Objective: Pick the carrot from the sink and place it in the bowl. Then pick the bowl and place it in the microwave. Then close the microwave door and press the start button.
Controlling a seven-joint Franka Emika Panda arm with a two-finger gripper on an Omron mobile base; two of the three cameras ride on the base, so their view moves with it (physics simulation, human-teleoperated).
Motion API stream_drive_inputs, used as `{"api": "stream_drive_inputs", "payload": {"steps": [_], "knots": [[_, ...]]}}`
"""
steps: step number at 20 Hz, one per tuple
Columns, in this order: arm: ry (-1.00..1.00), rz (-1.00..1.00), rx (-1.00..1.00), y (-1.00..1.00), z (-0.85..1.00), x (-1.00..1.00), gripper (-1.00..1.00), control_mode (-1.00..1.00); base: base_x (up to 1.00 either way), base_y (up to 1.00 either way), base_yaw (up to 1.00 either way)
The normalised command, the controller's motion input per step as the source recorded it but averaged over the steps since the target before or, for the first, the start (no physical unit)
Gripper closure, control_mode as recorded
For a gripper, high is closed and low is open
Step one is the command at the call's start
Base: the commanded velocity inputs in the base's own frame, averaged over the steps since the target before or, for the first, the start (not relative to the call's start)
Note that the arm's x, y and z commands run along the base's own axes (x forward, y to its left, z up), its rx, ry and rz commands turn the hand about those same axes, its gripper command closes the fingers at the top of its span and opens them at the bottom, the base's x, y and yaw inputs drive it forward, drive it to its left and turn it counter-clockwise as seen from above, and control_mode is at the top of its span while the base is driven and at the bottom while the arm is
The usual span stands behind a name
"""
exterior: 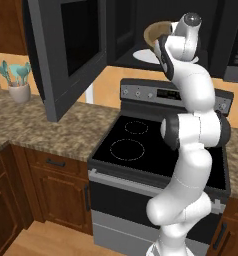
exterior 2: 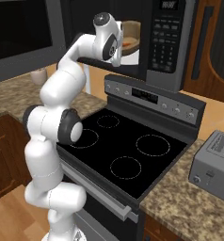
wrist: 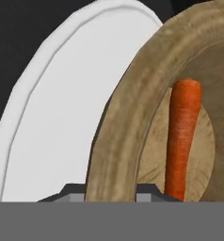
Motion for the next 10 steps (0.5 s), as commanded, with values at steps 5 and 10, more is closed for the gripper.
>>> {"api": "stream_drive_inputs", "payload": {"steps": [5,10], "knots": [[-0.05,0.0,0.0,0.0,-0.46,0.09,-1.0,-1.0,0.0,0.0,0.0],[-0.16,0.0,0.0,0.0,-0.18,0.13,-1.0,-1.0,0.0,0.0,0.0]]}}
